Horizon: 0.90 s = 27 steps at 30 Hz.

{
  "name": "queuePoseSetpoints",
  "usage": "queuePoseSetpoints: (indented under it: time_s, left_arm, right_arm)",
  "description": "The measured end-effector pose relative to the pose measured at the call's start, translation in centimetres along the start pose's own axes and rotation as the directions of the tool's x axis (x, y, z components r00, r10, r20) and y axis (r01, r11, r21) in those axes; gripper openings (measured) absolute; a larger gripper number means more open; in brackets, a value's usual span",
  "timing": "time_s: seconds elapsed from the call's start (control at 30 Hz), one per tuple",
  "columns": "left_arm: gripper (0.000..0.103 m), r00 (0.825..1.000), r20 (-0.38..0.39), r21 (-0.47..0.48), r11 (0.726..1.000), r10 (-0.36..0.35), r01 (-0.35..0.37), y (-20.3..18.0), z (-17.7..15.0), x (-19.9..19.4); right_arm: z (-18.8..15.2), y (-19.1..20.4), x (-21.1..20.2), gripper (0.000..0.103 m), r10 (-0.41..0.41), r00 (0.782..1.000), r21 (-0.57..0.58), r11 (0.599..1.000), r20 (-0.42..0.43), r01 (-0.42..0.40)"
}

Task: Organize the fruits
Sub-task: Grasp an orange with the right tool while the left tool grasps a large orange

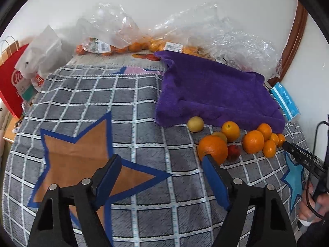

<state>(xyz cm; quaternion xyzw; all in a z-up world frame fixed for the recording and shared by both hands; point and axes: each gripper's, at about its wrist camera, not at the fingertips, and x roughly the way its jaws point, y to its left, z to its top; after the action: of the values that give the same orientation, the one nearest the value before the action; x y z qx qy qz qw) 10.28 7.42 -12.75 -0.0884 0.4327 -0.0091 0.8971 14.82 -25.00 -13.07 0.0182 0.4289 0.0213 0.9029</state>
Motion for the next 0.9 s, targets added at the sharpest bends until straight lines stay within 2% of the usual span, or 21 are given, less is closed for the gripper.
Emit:
queuePoseSetpoints:
  time_s: [0.2,0.33,0.43,0.57,0.63,0.7,0.9]
  left_arm:
    - [0.074,0.998,-0.004,0.061,0.997,-0.055,0.055,-2.6,0.2,0.9]
    - [0.074,0.997,-0.019,0.078,0.995,-0.069,0.070,-4.2,0.2,1.8]
    - [0.073,0.997,-0.028,0.073,0.995,-0.066,0.068,-4.8,0.4,2.6]
    - [0.057,0.994,-0.066,0.053,0.994,-0.089,0.092,-5.3,0.8,3.8]
    - [0.045,0.990,-0.096,0.048,0.993,-0.106,0.111,-5.6,0.9,4.5]
    - [0.037,0.992,-0.085,0.055,0.994,-0.089,0.094,-5.8,0.9,4.5]
    - [0.037,0.988,-0.089,0.019,0.991,-0.128,0.130,-4.6,1.1,3.5]
  right_arm:
    - [1.1,0.2,2.1,0.048,0.002,1.000,-0.078,0.997,0.004,-0.002]
    - [1.3,0.3,3.9,0.036,0.025,0.998,-0.099,0.995,-0.050,-0.029]
    - [1.1,0.4,4.0,0.033,0.018,0.999,-0.118,0.993,-0.035,-0.022]
    - [0.9,-0.1,3.8,0.032,0.038,0.998,-0.097,0.994,-0.040,-0.042]
    - [0.8,-0.4,3.5,0.032,0.046,0.998,-0.080,0.996,-0.041,-0.050]
    - [0.6,-0.6,3.1,0.032,0.043,0.998,-0.074,0.996,-0.038,-0.046]
    - [0.7,-0.9,1.4,0.032,0.033,0.999,-0.063,0.997,-0.025,-0.034]
